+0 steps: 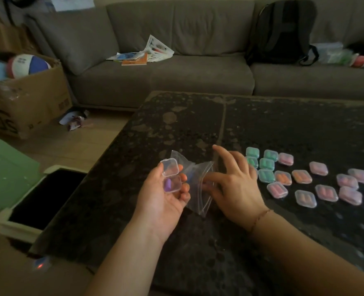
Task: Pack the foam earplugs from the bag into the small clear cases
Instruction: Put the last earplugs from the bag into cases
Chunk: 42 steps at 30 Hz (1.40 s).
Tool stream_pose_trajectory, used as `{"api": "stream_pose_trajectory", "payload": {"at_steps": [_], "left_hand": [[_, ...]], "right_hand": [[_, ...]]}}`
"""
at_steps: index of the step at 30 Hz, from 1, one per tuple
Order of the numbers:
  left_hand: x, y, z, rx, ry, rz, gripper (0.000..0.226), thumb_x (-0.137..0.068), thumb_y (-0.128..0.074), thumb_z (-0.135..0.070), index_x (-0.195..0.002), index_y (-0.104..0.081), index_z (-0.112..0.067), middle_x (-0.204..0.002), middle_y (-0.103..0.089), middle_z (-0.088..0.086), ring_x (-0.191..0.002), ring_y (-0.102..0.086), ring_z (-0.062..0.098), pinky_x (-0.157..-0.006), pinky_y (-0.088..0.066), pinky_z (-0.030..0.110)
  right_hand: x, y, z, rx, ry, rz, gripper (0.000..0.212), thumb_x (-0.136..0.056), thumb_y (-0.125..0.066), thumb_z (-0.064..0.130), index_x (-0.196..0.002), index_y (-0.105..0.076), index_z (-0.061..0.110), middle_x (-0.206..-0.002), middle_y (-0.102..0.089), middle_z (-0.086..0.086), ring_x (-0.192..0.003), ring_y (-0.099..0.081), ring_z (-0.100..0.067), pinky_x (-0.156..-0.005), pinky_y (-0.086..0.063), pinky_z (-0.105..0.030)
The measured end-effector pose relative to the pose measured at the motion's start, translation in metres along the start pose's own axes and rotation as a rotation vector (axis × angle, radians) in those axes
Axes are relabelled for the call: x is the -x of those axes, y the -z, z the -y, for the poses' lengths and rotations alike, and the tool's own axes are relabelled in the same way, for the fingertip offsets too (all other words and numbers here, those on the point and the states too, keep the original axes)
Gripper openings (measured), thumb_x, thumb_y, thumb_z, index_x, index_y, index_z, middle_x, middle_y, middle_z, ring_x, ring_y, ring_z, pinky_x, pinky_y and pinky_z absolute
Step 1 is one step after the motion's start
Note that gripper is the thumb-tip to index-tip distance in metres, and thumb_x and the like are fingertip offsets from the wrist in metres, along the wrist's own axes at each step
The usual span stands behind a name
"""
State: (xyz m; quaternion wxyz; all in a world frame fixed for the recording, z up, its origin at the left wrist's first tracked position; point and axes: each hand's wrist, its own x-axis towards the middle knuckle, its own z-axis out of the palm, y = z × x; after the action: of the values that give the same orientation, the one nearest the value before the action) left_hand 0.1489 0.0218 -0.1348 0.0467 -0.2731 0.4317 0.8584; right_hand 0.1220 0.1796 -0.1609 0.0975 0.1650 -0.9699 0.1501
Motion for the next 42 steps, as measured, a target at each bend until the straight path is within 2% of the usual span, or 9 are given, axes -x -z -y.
{"api": "stream_pose_trajectory", "payload": {"at_steps": [2,5,8,13,19,29,33,37,42], "left_hand": [[0.0,0.001,0.0,-0.013,0.007,0.006,0.043,-0.103,-0.05,-0.043,-0.114,-0.072,-0.009,-0.085,-0.064,0.008,-0.069,-0.053,0.016,-0.066,-0.045,0.028],[0.002,0.001,0.001,-0.046,0.023,0.04,0.043,-0.102,-0.051,-0.044,-0.114,-0.074,-0.009,-0.084,-0.067,0.008,-0.068,-0.055,0.016,-0.067,-0.045,0.029],[0.006,-0.001,0.004,-0.115,0.052,0.121,0.042,-0.102,-0.05,-0.044,-0.119,-0.072,-0.013,-0.086,-0.073,0.006,-0.066,-0.066,0.013,-0.067,-0.05,0.027],[0.012,-0.004,0.006,-0.199,0.113,0.3,0.041,-0.103,-0.047,-0.041,-0.119,-0.074,-0.014,-0.09,-0.072,0.006,-0.065,-0.065,0.011,-0.06,-0.047,0.025],[0.014,-0.004,0.01,-0.222,0.177,0.338,0.038,-0.101,-0.052,-0.042,-0.111,-0.076,-0.015,-0.079,-0.064,0.005,-0.064,-0.056,0.014,-0.064,-0.042,0.029],[0.015,-0.003,0.007,-0.17,0.168,0.375,0.041,-0.098,-0.053,-0.045,-0.108,-0.08,-0.015,-0.094,-0.07,0.008,-0.077,-0.06,0.017,-0.068,-0.045,0.029],[0.013,-0.002,0.003,-0.134,0.112,0.38,0.03,-0.101,-0.046,-0.017,-0.117,-0.071,-0.009,-0.093,-0.072,0.01,-0.074,-0.069,0.015,-0.072,-0.055,0.03],[0.013,-0.005,-0.004,-0.186,0.038,0.365,0.047,-0.097,-0.053,0.002,-0.139,-0.052,-0.02,-0.116,-0.075,0.018,-0.1,-0.076,0.031,-0.079,-0.062,0.038],[0.017,-0.016,-0.003,-0.305,-0.045,0.428,0.056,-0.096,-0.055,0.003,-0.142,-0.049,-0.029,-0.123,-0.073,0.012,-0.102,-0.076,0.027,-0.089,-0.059,0.04]], "right_hand": [[0.003,0.013,-0.008,0.076,0.006,0.018,0.024,-0.087,-0.055,0.05,-0.109,-0.063,0.049,-0.152,-0.026,0.013,-0.14,-0.017,-0.022,-0.109,-0.025,-0.049],[0.008,0.031,-0.018,-0.018,0.031,-0.109,0.024,-0.084,-0.051,0.042,-0.103,-0.064,0.043,-0.114,-0.059,0.019,-0.116,-0.046,-0.013,-0.096,-0.038,-0.038],[0.011,0.041,-0.015,-0.213,0.141,-0.243,0.019,-0.085,-0.058,0.033,-0.1,-0.068,0.034,-0.097,-0.061,0.021,-0.097,-0.055,-0.007,-0.081,-0.051,-0.037],[0.012,0.038,-0.006,-0.126,0.423,-0.332,0.023,-0.088,-0.055,0.032,-0.104,-0.07,0.029,-0.099,-0.068,0.01,-0.103,-0.059,-0.018,-0.078,-0.051,-0.04],[0.01,0.038,0.0,0.098,0.531,-0.247,0.019,-0.083,-0.06,0.034,-0.099,-0.07,0.037,-0.126,-0.056,0.002,-0.122,-0.045,-0.028,-0.085,-0.045,-0.04],[0.017,0.036,-0.002,-0.21,0.247,-0.192,0.042,-0.092,-0.045,0.044,-0.131,-0.055,0.03,-0.123,-0.057,0.015,-0.117,-0.047,-0.007,-0.09,-0.051,-0.036],[0.018,0.036,-0.003,-0.179,0.319,-0.112,0.036,-0.089,-0.052,0.048,-0.12,-0.064,0.035,-0.119,-0.061,0.02,-0.115,-0.05,-0.008,-0.088,-0.05,-0.037],[0.018,0.037,-0.003,-0.164,0.339,-0.11,0.033,-0.085,-0.057,0.048,-0.113,-0.067,0.034,-0.12,-0.06,0.016,-0.115,-0.05,-0.01,-0.088,-0.051,-0.035],[0.02,0.042,-0.006,-0.172,0.283,-0.086,0.029,-0.081,-0.061,0.043,-0.108,-0.062,0.032,-0.116,-0.061,0.017,-0.111,-0.053,-0.006,-0.087,-0.052,-0.034]]}}
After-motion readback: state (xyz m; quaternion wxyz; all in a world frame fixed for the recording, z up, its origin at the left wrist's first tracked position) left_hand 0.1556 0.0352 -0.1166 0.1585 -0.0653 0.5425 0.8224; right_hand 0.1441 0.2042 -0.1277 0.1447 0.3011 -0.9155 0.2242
